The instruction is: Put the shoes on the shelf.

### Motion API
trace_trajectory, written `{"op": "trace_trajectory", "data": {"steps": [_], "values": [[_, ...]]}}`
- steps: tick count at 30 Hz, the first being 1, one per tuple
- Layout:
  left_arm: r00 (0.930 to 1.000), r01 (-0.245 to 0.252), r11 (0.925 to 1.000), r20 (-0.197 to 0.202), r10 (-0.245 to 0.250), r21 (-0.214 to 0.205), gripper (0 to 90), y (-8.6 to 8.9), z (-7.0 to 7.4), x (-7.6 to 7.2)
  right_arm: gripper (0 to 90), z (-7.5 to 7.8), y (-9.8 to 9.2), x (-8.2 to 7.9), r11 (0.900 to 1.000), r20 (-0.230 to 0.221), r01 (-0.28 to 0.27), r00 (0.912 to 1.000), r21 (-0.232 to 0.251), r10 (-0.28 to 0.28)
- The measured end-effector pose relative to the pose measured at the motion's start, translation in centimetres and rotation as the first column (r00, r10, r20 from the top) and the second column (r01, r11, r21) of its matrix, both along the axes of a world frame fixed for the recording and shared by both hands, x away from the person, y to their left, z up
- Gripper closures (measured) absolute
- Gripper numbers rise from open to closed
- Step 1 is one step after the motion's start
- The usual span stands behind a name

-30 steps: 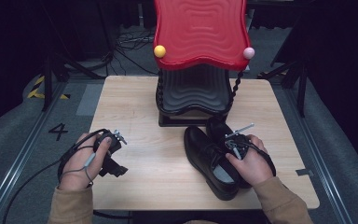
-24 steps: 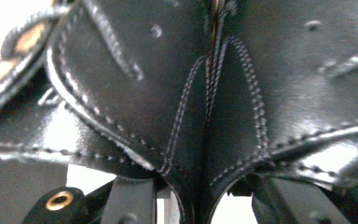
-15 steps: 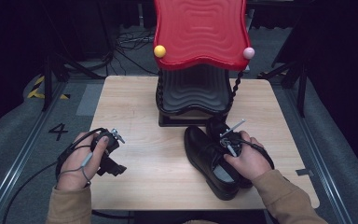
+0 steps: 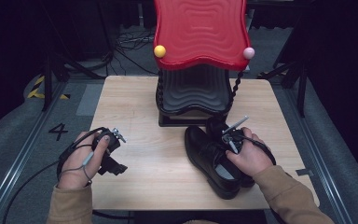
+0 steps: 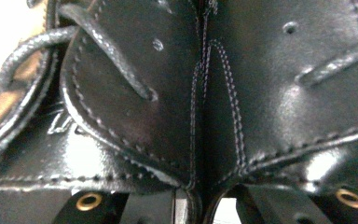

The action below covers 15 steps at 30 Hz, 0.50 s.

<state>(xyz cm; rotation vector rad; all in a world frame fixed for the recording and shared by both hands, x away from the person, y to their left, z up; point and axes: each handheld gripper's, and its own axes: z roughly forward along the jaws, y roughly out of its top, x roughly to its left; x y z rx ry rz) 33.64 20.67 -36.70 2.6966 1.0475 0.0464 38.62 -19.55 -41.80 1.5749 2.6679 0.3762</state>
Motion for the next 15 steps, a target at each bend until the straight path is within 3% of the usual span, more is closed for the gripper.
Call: {"op": "trace_trajectory", "data": {"steps": [5, 15], "values": [[0.9999, -0.007, 1.0000, 0.010, 0.007, -0.007, 18.7, 0.3, 0.1, -0.1, 81.6, 1.3, -0.3, -0.2, 0.9990, -0.013, 0.025, 0.9996, 0.038, -0.024], [0.9999, -0.012, 0.9999, 0.011, 0.012, -0.013, 18.6, 0.4, 0.3, -0.3, 81.7, 5.2, -1.0, -2.4, 0.9986, -0.038, -0.015, 0.9991, 0.052, 0.017]]}}
